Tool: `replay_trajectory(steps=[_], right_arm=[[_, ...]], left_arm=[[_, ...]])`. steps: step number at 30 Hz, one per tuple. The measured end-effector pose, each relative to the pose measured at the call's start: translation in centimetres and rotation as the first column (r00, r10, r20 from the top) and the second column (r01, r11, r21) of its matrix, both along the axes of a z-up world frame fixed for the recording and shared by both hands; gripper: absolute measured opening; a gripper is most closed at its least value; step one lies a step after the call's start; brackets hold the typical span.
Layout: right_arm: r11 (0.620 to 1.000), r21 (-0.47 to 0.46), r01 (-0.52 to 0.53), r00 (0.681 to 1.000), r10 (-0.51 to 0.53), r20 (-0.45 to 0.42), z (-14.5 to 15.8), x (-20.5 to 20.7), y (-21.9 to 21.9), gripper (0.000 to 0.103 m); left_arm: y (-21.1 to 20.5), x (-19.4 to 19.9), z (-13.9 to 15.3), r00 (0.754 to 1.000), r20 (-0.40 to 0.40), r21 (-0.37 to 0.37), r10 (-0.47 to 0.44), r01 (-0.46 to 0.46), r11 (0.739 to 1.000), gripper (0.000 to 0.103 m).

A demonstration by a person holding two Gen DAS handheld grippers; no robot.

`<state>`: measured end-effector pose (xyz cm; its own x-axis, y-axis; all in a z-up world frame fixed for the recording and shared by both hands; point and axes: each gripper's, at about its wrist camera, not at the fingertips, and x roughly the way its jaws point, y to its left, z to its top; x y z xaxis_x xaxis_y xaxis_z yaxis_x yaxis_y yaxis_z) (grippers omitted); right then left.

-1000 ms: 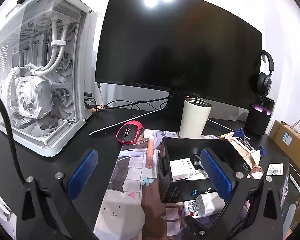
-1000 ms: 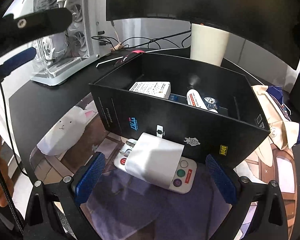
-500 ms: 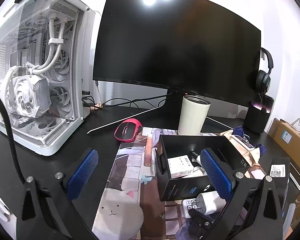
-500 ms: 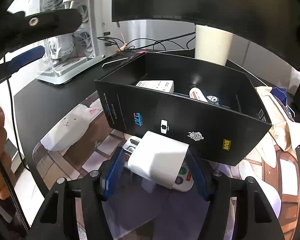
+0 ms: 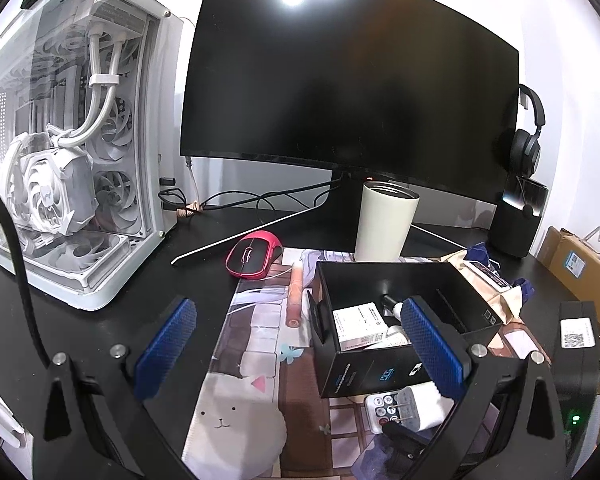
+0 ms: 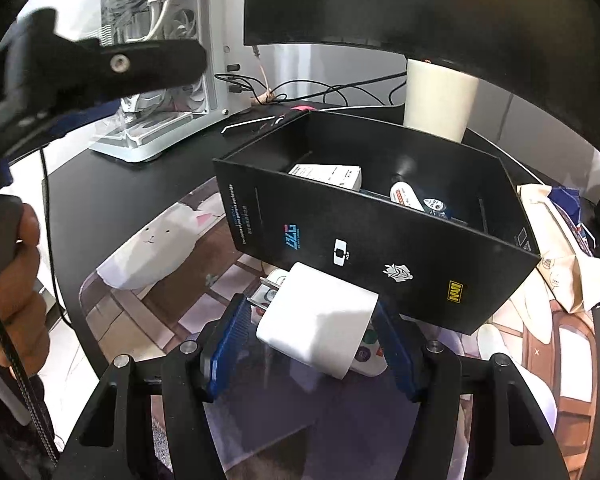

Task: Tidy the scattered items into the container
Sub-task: 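Grasp the white charger with the right gripper, then lower the left gripper onto the colourful-button remote control and grasp it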

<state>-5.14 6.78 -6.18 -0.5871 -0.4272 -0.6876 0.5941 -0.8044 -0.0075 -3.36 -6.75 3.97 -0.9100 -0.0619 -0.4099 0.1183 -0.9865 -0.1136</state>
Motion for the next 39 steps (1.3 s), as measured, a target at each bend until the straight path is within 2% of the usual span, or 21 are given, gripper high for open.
replay_trajectory(steps=[15, 20, 30, 39], right_arm=[[1.0, -0.016, -0.013, 0.999, 0.013, -0.042, 2.2, 1.2, 3.6, 0.063], [0.999, -0.037, 0.001, 0.998, -0.003, -0.057, 3.0, 1.1, 5.4, 0.063], [0.997, -0.072, 0.04, 0.997, -0.044, -0.062, 3.5, -0.2, 8.2, 0.063], [0.988, -0.121, 0.099, 0.991, -0.11, -0.081, 5.2, -1.1, 11.3, 0.063]], left_arm=[[1.0, -0.4, -1.1, 0.999, 0.05, -0.022, -0.017, 0.018, 1.0, 0.103], [1.5, -0.4, -1.5, 0.997, 0.076, 0.008, -0.021, 0.02, 1.0, 0.103], [4.9, 0.1, -3.5, 0.988, 0.136, -0.037, -0.071, 0.077, 0.996, 0.103], [7.6, -0.6, -4.8, 0.975, 0.191, -0.04, -0.115, 0.125, 0.991, 0.103]])
